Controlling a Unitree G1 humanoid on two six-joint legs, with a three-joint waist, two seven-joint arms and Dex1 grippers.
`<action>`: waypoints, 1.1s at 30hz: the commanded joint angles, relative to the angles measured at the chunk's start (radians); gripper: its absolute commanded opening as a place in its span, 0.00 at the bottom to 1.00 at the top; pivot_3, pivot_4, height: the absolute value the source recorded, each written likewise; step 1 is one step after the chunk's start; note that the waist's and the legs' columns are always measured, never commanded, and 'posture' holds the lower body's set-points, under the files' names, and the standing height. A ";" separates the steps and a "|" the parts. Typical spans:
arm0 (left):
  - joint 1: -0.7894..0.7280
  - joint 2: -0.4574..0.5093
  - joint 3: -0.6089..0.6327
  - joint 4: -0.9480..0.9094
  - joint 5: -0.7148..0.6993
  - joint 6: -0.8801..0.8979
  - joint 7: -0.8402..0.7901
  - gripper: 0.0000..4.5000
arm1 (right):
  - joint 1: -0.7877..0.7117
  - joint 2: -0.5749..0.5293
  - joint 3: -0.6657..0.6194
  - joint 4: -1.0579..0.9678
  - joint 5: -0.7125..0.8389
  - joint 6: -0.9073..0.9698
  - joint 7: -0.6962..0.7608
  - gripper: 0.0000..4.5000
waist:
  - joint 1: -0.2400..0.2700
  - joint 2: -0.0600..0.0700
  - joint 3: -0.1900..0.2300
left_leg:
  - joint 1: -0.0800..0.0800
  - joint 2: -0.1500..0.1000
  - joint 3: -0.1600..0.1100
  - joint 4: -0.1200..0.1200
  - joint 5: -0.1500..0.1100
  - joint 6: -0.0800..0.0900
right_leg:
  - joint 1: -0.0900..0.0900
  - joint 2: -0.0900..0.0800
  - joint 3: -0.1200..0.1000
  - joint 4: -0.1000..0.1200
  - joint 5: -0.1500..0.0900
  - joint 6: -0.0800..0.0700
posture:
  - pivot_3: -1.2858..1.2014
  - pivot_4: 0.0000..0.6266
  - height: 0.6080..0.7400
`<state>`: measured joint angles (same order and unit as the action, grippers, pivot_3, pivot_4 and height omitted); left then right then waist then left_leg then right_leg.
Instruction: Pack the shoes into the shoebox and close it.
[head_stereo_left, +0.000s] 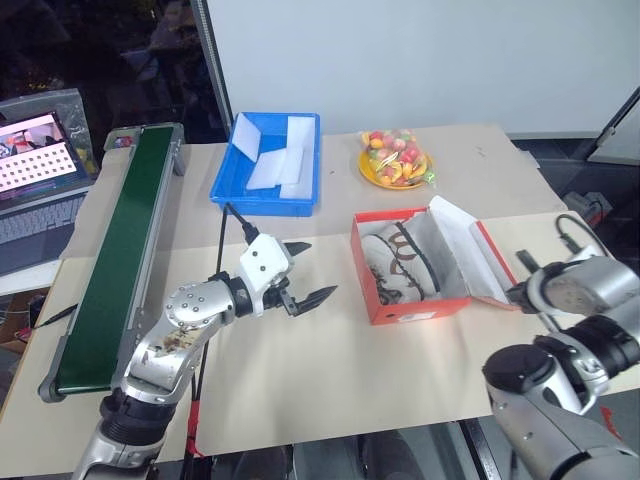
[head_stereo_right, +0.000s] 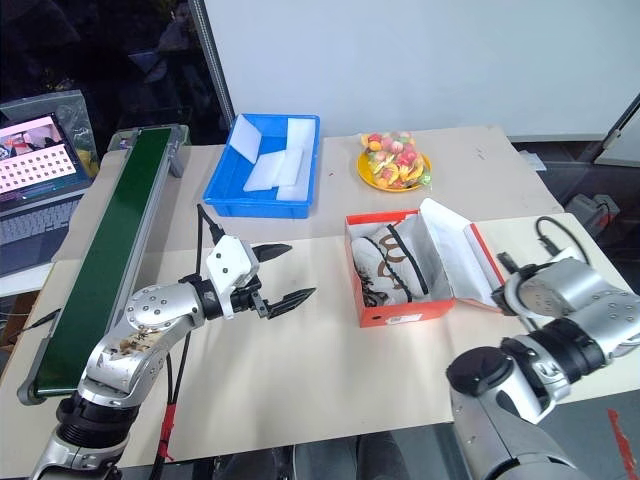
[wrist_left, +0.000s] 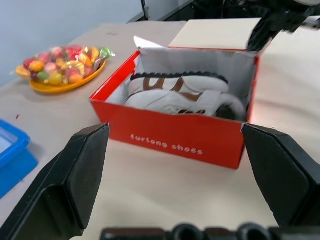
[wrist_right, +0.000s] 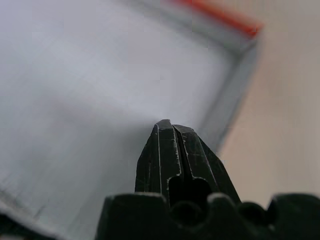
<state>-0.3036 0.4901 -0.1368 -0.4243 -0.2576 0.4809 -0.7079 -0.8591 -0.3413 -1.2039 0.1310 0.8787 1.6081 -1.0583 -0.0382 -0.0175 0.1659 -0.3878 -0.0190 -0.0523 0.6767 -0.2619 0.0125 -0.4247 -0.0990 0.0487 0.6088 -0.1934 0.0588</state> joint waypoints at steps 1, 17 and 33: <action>0.005 0.001 0.015 -0.056 -0.013 -0.004 0.013 1.00 | 0.083 -0.031 0.058 -0.032 0.128 0.006 -0.042 0.01 | -0.003 0.000 0.000 | 0.000 0.000 0.000 0.000 0.000 0.001 | 0.000 0.000 0.000 0.000 0.000 0.000 | 0.52 0.24 1.00; 0.004 -0.011 0.011 -0.077 -0.020 0.030 0.041 1.00 | 0.078 -0.064 0.266 0.324 0.276 -0.109 -0.053 0.01 | -0.023 0.001 0.000 | 0.006 0.001 0.004 0.000 -0.001 0.001 | 0.003 0.004 0.008 -0.001 0.000 0.000 | 0.52 0.24 1.00; -0.072 -0.006 0.018 -0.024 -0.018 0.016 0.048 1.00 | 0.068 0.099 0.217 0.301 0.195 -0.646 0.257 0.01 | -0.031 0.001 0.000 | 0.004 0.001 0.003 0.000 -0.001 0.002 | 0.002 0.005 0.010 0.000 0.000 0.001 | 0.52 0.24 1.00</action>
<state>-0.3557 0.4791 -0.1380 -0.4392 -0.2759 0.5066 -0.6645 -0.7900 -0.2626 -0.9710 0.5068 1.0226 1.0160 -0.8398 -0.0693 -0.0169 0.1659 -0.3834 -0.0180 -0.0495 0.6763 -0.2630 0.0143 -0.4227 -0.0940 0.0588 0.6091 -0.1934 0.0600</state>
